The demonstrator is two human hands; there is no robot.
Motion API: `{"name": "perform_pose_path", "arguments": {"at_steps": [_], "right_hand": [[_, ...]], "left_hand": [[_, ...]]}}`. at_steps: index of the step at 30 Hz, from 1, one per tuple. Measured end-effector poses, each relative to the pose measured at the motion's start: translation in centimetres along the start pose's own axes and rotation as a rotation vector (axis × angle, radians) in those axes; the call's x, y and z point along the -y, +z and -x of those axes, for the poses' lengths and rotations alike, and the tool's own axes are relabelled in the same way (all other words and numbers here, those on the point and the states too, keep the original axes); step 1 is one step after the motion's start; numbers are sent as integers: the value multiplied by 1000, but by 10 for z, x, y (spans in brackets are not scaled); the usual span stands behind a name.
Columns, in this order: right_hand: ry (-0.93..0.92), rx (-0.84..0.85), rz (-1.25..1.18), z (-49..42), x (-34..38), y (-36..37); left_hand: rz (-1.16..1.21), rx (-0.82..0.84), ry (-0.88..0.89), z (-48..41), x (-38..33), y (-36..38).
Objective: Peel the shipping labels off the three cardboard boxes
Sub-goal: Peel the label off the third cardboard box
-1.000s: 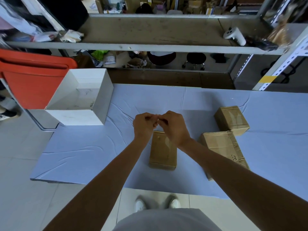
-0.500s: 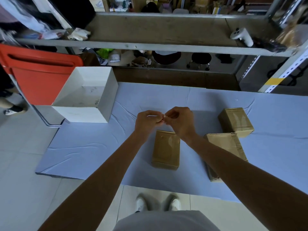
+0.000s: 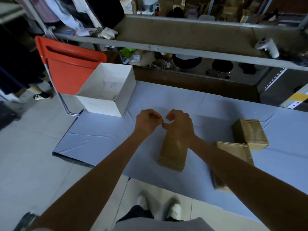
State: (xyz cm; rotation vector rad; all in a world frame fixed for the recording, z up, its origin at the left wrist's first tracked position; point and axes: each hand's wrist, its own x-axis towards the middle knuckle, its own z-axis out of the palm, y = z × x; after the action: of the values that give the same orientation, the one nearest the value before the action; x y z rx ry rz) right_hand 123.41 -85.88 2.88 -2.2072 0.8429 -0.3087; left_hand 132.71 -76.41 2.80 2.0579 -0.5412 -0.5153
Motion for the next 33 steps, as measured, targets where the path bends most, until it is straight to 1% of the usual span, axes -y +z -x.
{"name": "perform_pose_path", "arguments": {"at_steps": [4,7,13,22,29,33], "right_hand": [[-59,85,200,-5,8,11],[-75,142,257,-13,17,22],[-72,214,354,-40,53,40],[-90,240,451,-84,118,75],[-54,252,442,-119,148,91],[-42,255,418,-139,151,94]], "left_hand": [[-68,-67,33,-3,8,-18],[-123,-101,52,-9,13,-39],[-205,-98,91,-33,24,-94],[-293,-143,19,-87,65,-175],[-297,-195,22,-149,66,-204],[-355,-108,38,-185,68,-205]]}}
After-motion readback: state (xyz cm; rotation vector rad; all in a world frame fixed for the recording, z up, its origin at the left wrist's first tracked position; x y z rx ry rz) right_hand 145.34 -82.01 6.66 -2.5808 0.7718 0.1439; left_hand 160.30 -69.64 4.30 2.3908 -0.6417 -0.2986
